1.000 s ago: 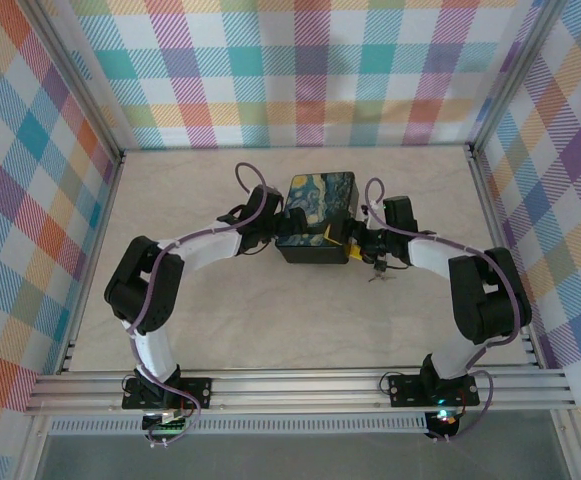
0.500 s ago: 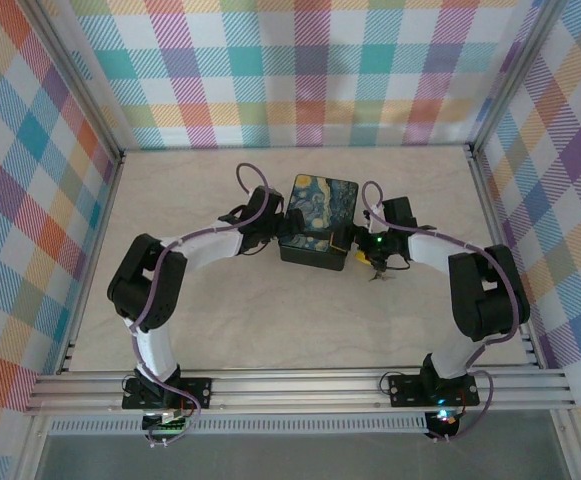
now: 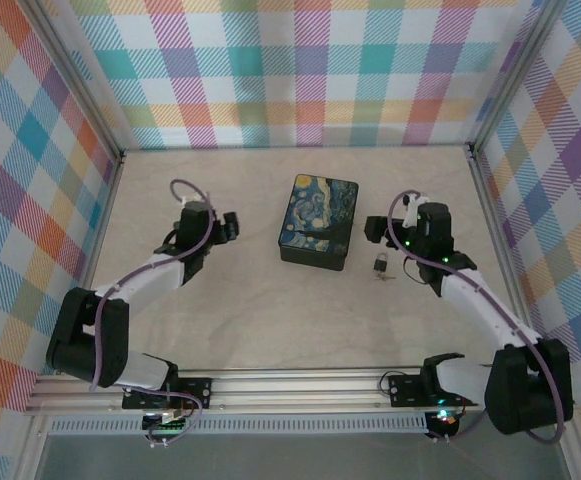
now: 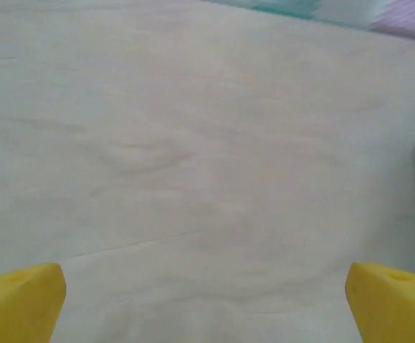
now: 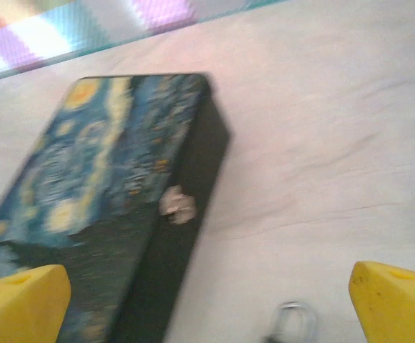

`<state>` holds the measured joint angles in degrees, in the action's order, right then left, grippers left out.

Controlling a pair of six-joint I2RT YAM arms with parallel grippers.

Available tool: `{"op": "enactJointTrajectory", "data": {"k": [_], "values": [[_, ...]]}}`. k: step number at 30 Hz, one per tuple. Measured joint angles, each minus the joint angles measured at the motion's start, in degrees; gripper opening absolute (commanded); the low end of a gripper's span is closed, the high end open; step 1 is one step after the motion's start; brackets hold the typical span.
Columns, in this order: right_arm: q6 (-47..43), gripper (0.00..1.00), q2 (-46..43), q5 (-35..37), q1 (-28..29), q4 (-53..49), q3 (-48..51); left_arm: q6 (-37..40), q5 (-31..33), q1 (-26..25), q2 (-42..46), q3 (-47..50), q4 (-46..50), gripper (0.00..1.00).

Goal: Unlock a padlock with a key

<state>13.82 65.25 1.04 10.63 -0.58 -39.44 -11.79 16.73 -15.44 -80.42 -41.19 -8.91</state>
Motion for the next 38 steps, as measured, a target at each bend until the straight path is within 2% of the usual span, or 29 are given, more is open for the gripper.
{"op": "enactJointTrajectory", "data": {"k": [4,8,10,14,18,21,27,38], "values": [[-4.11,1.0,2.97,9.16,-1.53,3.82,2.84,3.96,2.64,4.85,2.05,6.34,-3.41,1.0],[-6.08,1.0,5.51,13.46,-2.38,10.6,9.62,8.37,2.4,7.13,3.67,8.02,-6.1,1.0],[-7.04,1.0,8.13,14.82,-2.95,16.44,12.85,9.57,1.11,8.26,3.52,9.6,-10.54,1.0],[-8.7,1.0,12.37,14.75,-4.85,28.44,17.75,9.92,-1.66,10.82,0.09,14.08,-18.97,1.0],[-10.27,1.0,20.61,11.39,-7.48,42.73,18.47,10.34,-4.98,11.47,-6.78,16.35,-28.39,1.0],[-10.49,1.0,23.21,9.33,-8.24,44.3,18.25,11.26,-7.1,11.45,-9.75,17.11,-30.56,1.0],[-10.91,1.0,23.21,7.54,-8.44,47.15,17.9,12.31,-8.28,11.02,-9.81,17.05,-34.25,1.0],[-11.32,1.0,23.21,7.23,-8.48,47.76,17.9,13.18,-10.84,11.1,-9.81,17.05,-34.8,1.0]]}}
